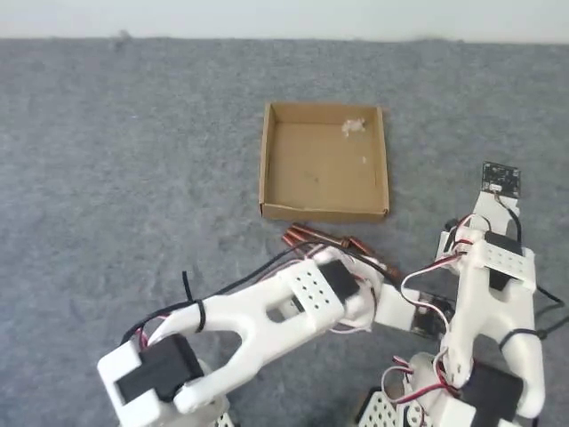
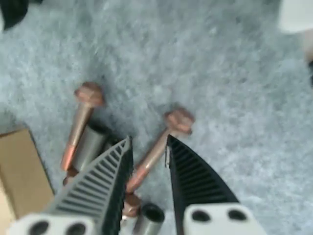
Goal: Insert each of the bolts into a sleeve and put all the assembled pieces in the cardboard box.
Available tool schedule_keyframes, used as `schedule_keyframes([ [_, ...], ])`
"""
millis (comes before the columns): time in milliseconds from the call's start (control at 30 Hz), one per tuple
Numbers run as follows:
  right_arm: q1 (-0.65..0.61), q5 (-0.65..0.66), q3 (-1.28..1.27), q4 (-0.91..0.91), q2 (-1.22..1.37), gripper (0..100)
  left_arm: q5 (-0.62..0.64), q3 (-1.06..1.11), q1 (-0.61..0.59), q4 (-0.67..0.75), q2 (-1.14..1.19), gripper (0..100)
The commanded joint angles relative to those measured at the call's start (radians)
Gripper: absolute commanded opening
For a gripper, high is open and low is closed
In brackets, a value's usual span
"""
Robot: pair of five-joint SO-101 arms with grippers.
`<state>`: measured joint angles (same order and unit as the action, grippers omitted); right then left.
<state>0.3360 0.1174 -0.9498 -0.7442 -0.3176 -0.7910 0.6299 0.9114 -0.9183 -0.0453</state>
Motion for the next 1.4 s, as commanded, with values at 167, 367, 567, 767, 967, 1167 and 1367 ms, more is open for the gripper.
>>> schedule_keyframes([
  [167,0.010,-0.011,0.035,0.018,-0.013,0.6,-0.021,-0.002,0.011,-0.006,0.032,11],
  [367,0.008,-0.011,0.035,0.018,-0.013,0.6,-0.058,-0.162,-0.006,-0.147,0.166,11],
  [567,-0.002,-0.009,0.035,0.018,-0.013,0.6,-0.061,-0.257,-0.008,-0.192,0.256,10],
  [767,-0.012,-0.009,0.035,0.018,-0.013,0.6,-0.060,-0.262,-0.002,-0.190,0.269,10],
  [967,-0.012,-0.009,0.035,0.018,-0.013,0.6,0.049,-0.236,0.071,-0.150,0.308,7],
  [1167,-0.010,-0.009,0.035,0.018,-0.012,0.6,0.066,-0.237,0.092,-0.153,0.325,1],
  [1367,-0.005,-0.009,0.035,0.018,-0.012,0.6,0.080,-0.237,0.091,-0.153,0.324,1],
])
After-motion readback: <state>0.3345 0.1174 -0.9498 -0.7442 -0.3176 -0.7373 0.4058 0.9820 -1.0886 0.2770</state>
